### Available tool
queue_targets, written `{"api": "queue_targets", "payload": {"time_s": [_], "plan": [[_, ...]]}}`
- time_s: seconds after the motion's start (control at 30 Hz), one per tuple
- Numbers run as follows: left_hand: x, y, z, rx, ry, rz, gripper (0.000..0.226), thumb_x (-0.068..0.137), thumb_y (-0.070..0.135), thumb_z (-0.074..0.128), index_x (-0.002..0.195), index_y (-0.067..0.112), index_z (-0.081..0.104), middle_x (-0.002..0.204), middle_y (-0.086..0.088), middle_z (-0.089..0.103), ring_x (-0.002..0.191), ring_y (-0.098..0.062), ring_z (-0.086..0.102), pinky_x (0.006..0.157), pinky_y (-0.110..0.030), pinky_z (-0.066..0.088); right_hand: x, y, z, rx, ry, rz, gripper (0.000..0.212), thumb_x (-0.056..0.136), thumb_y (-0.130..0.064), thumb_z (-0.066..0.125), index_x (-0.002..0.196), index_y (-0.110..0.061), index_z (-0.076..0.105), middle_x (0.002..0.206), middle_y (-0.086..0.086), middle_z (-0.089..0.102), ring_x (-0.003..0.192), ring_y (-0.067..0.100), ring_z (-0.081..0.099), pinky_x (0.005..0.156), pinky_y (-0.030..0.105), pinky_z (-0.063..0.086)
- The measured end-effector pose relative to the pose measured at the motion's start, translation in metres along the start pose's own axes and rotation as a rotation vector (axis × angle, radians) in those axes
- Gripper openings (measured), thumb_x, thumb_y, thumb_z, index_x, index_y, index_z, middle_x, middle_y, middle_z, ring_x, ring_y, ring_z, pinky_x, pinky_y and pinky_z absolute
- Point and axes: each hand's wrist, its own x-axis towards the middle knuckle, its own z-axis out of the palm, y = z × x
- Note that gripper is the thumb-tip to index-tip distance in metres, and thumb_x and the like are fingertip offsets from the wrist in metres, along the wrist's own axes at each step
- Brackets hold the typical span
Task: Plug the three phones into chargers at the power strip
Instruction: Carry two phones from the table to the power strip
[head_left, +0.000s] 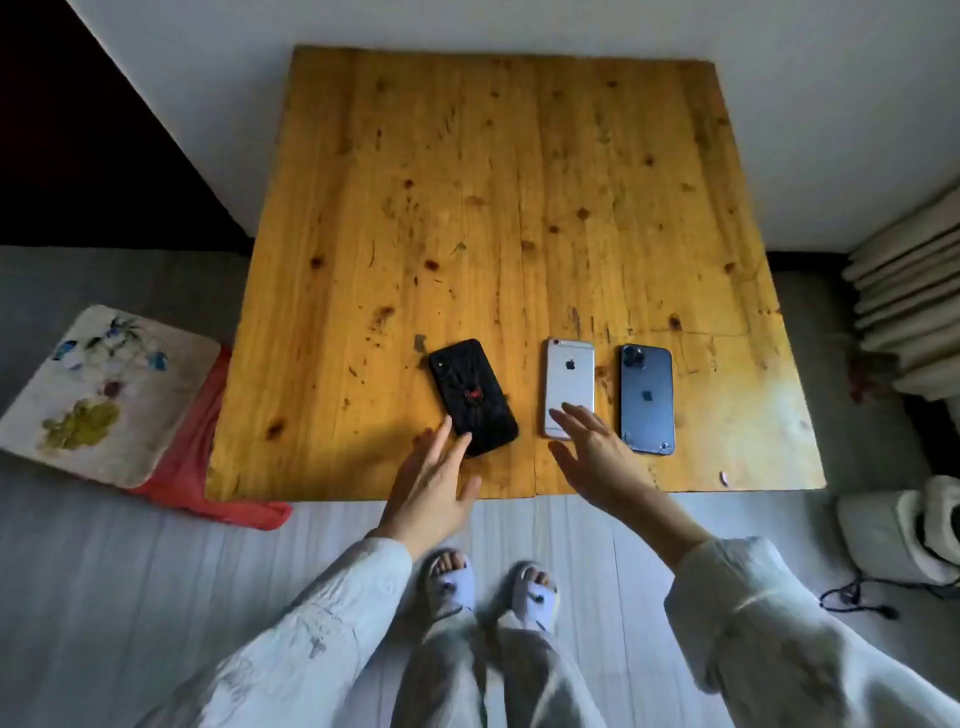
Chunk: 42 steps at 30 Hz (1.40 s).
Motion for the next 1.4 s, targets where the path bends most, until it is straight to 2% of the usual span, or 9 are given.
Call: {"api": "queue_targets", "payload": {"time_s": [0.1, 0.33, 0.53, 0.67, 0.9, 1.0, 1.07, 1.17, 1.4], "plan": [[0.04, 0.0, 0.013, 0.03, 0.005, -0.011, 0.06, 0.094, 0.025, 0.044, 0.146, 0.022, 0.015, 0.157, -0.001, -0.01, 0.145, -0.022, 0.004, 0.117, -0.042, 0.017, 0.031, 0.015, 0.014, -0.112, -0.026, 0.0, 0.054, 0.097, -0.023, 0.038, 0.147, -0.016, 0.019, 0.158, 0.009, 0.004, 0.146, 0.025, -0.005, 0.118, 0.039, 0.007], [0.048, -0.004, 0.043, 0.368, 0.096, -0.038, 0.063, 0.093, 0.035, 0.04, 0.147, 0.029, 0.008, 0.157, -0.006, -0.01, 0.144, -0.033, 0.004, 0.114, -0.045, 0.016, 0.019, 0.037, 0.042, -0.165, -0.066, -0.034, 0.062, 0.096, -0.024, 0.039, 0.149, -0.019, 0.007, 0.158, 0.005, -0.006, 0.145, 0.024, -0.011, 0.12, 0.041, 0.006], [0.021, -0.007, 0.033, 0.31, 0.072, 0.017, 0.052, 0.094, 0.027, 0.041, 0.144, 0.029, 0.025, 0.158, 0.001, -0.001, 0.145, -0.025, 0.012, 0.115, -0.039, 0.023, 0.001, 0.031, 0.042, 0.028, 0.002, -0.077, 0.046, 0.095, -0.019, 0.042, 0.14, -0.013, 0.039, 0.156, 0.01, 0.019, 0.145, 0.027, 0.015, 0.116, 0.04, 0.025], [0.035, 0.013, 0.029, -0.031, 0.298, -0.193, 0.053, 0.091, 0.024, 0.05, 0.14, 0.013, 0.033, 0.154, -0.01, 0.02, 0.14, -0.026, 0.026, 0.11, -0.039, 0.032, 0.019, 0.021, 0.029, 0.326, 0.169, 0.245, 0.044, 0.093, -0.013, 0.047, 0.136, -0.005, 0.041, 0.142, 0.018, 0.039, 0.128, 0.033, 0.039, 0.105, 0.033, 0.034], [0.064, 0.04, 0.042, 0.123, 0.275, -0.438, 0.101, 0.072, 0.039, 0.072, 0.146, 0.014, 0.008, 0.128, -0.021, 0.035, 0.115, -0.037, 0.034, 0.097, -0.044, 0.033, 0.052, 0.015, 0.019, 0.573, 0.096, 0.629, 0.045, 0.087, -0.019, 0.051, 0.13, -0.007, 0.047, 0.128, 0.02, 0.046, 0.114, 0.037, 0.049, 0.101, 0.044, 0.042], [0.075, 0.042, 0.039, -0.008, 0.253, -0.513, 0.11, 0.066, 0.024, 0.081, 0.146, 0.016, 0.006, 0.128, -0.019, 0.031, 0.115, -0.034, 0.033, 0.096, -0.041, 0.032, 0.062, 0.018, 0.018, 0.631, 0.102, 0.696, 0.034, 0.083, -0.018, 0.056, 0.112, -0.002, 0.055, 0.116, 0.017, 0.056, 0.105, 0.035, 0.054, 0.092, 0.044, 0.047], [0.082, 0.045, 0.035, -0.1, 0.211, -0.612, 0.11, 0.062, 0.018, 0.083, 0.144, 0.016, 0.009, 0.131, -0.018, 0.028, 0.119, -0.034, 0.03, 0.098, -0.042, 0.031, 0.065, 0.019, 0.017, 0.604, 0.102, 0.704, 0.01, 0.081, -0.015, 0.055, 0.078, -0.005, 0.055, 0.095, 0.013, 0.056, 0.087, 0.028, 0.05, 0.073, 0.029, 0.044], [0.089, 0.047, 0.03, -0.192, 0.175, -0.703, 0.105, 0.06, 0.011, 0.083, 0.139, 0.017, 0.014, 0.136, -0.02, 0.023, 0.124, -0.035, 0.026, 0.099, -0.044, 0.029, 0.061, 0.021, 0.015, 0.601, 0.13, 0.703, 0.03, 0.078, -0.006, 0.052, 0.052, -0.013, 0.04, 0.059, 0.006, 0.046, 0.068, 0.025, 0.042, 0.047, 0.022, 0.028], [0.091, 0.045, 0.028, -0.314, 0.16, -0.775, 0.084, 0.066, 0.004, 0.076, 0.132, 0.008, 0.025, 0.143, -0.02, 0.016, 0.132, -0.038, 0.02, 0.107, -0.047, 0.026, 0.039, 0.025, 0.017, 0.587, 0.106, 0.641, 0.015, 0.082, -0.009, 0.056, 0.093, -0.003, 0.064, 0.08, 0.006, 0.058, 0.075, 0.022, 0.054, 0.063, 0.03, 0.046]]}}
